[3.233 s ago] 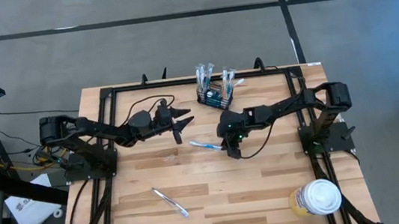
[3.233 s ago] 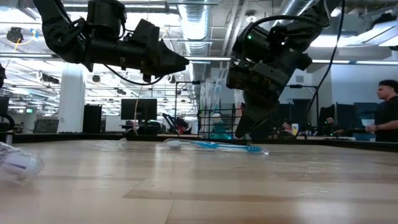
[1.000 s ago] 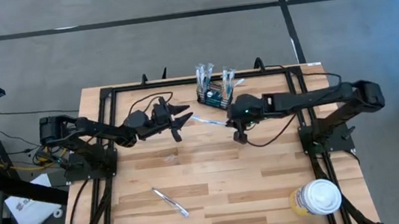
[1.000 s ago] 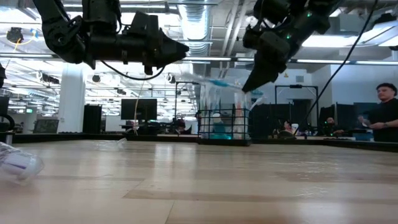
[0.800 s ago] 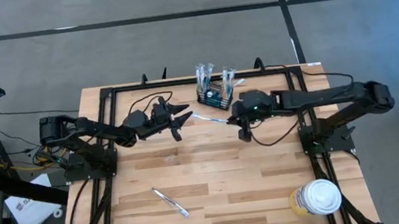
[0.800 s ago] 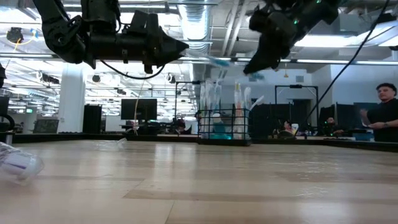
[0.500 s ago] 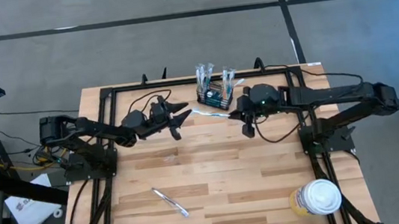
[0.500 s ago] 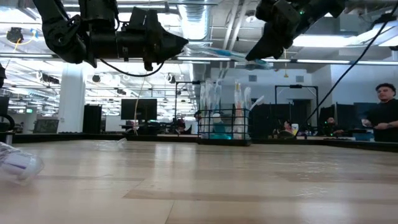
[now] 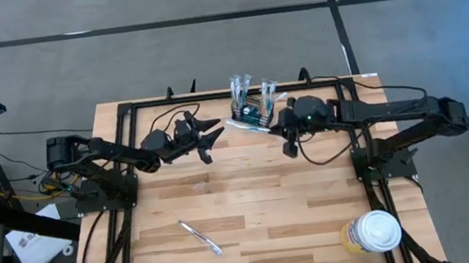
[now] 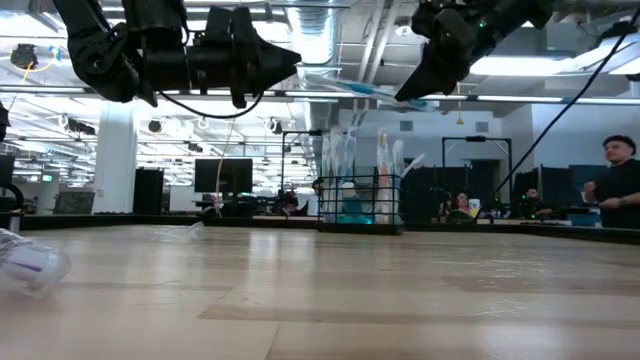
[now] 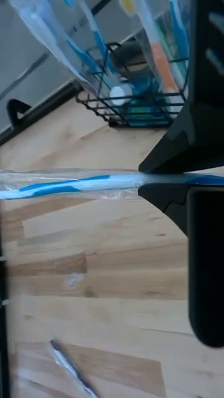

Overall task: Pick & Place toothbrushing station
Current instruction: Put the blue toothbrush into the mesh organizer

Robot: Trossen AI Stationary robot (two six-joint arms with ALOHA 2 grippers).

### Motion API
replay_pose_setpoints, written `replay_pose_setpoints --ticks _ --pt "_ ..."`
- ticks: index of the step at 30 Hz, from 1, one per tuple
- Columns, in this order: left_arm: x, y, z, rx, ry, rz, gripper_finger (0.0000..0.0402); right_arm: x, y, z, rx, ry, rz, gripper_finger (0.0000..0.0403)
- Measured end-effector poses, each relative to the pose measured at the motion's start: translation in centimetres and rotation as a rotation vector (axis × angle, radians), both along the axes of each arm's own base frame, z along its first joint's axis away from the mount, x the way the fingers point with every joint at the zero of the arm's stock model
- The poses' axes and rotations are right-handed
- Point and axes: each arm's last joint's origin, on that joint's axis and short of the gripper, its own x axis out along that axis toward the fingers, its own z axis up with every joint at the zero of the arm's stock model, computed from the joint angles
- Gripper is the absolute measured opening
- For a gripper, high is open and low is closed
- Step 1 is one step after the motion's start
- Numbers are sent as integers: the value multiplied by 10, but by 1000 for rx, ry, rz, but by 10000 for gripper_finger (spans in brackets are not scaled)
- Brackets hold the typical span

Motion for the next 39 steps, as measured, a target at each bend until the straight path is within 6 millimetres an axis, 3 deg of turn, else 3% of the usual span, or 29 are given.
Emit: replay_pose_setpoints --ticks 19,28,39 --pt "1 0 8 -18 -70 -10 144 11 -6 21 -51 -241 46 6" --pt "14 2 30 -8 -151 -45 144 13 -6 26 -78 -300 55 6" --pt "46 7 27 -8 -145 -59 144 15 -6 33 -88 -367 74 6"
